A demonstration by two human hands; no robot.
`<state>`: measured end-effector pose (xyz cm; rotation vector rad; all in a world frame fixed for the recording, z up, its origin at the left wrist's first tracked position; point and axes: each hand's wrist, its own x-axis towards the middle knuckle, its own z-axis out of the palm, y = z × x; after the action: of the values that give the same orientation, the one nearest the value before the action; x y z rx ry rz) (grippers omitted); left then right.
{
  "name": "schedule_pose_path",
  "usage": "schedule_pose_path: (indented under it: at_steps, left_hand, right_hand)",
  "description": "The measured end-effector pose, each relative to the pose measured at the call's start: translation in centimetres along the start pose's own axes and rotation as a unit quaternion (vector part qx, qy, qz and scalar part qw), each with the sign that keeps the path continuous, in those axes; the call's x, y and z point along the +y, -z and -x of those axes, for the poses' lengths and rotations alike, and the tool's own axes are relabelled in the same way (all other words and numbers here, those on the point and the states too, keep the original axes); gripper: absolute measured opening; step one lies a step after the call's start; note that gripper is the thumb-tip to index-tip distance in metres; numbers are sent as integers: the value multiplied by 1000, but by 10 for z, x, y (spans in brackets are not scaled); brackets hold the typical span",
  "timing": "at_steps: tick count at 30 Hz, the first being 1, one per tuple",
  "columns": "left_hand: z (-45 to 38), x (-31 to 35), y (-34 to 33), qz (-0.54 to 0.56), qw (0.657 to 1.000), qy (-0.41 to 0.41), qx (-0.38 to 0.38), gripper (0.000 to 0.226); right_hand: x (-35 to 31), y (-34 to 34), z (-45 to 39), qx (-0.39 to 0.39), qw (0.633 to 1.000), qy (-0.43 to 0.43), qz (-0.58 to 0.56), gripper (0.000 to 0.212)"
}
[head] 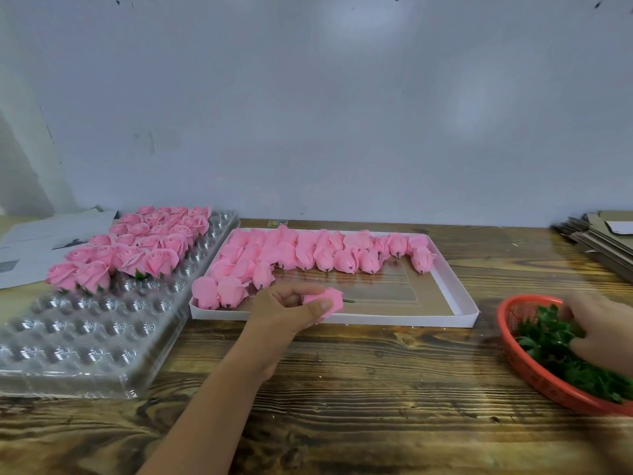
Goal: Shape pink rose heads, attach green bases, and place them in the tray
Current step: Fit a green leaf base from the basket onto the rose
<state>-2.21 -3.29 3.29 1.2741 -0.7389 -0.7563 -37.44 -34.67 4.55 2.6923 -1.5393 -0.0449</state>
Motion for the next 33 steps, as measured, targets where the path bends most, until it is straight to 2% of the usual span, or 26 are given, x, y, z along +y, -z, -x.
schedule_pose_path:
  at_steps: [3,6,8,10,14,15,17,18,21,23,24,26,28,33]
  left_hand:
    - [0,0,0,2,1000,-1,-4,35]
    - [0,1,0,4,1000,-2,-7,37]
    - [0,1,0,3,1000,-1,-6,37]
    - [0,1,0,-2,1000,0,-5,37]
    - [0,1,0,-3,1000,2,-3,33]
    - [0,1,-1,-3,1000,2,-3,33]
    - [1,1,-1,-3,1000,4,-3,33]
    - [1,1,-1,-2,1000,5,-4,33]
    - [1,2,-1,1,1000,4,-6,35]
    - [1,2,-1,1,1000,1,-6,34]
    - [1,2,-1,1,1000,2,-6,34]
    - [1,2,-1,3,1000,2,-5,35]
    - [0,1,-1,5,1000,3,-3,37]
    - [1,1,-1,13,1000,2,-4,35]
  right_hand:
    - [10,-3,-5,39,999,8,1,41]
    - [27,-9,-15,140,988,-2,-65,48]
    - [35,-8,-16,171,981,21,-90,35]
    - [42,-10,-18,173,979,43,-99,24]
    - [37,-10,-11,158,984,43,-66,47]
    - [34,-11,-7,142,987,40,-69,43]
    - [27,-13,1,117,989,44,-77,20]
    - [27,-14,1,115,988,41,-97,16]
    - [30,-26,-7,140,979,21,-146,24]
    - [38,-27,-9,135,982,1,-134,15]
    - [43,-27,-10,140,982,-13,-130,20]
    - [49,-25,-11,139,979,-53,-138,45]
    - [50,-20,-10,119,980,-51,-152,51]
    - [42,-9,3,138,974,15,-181,25]
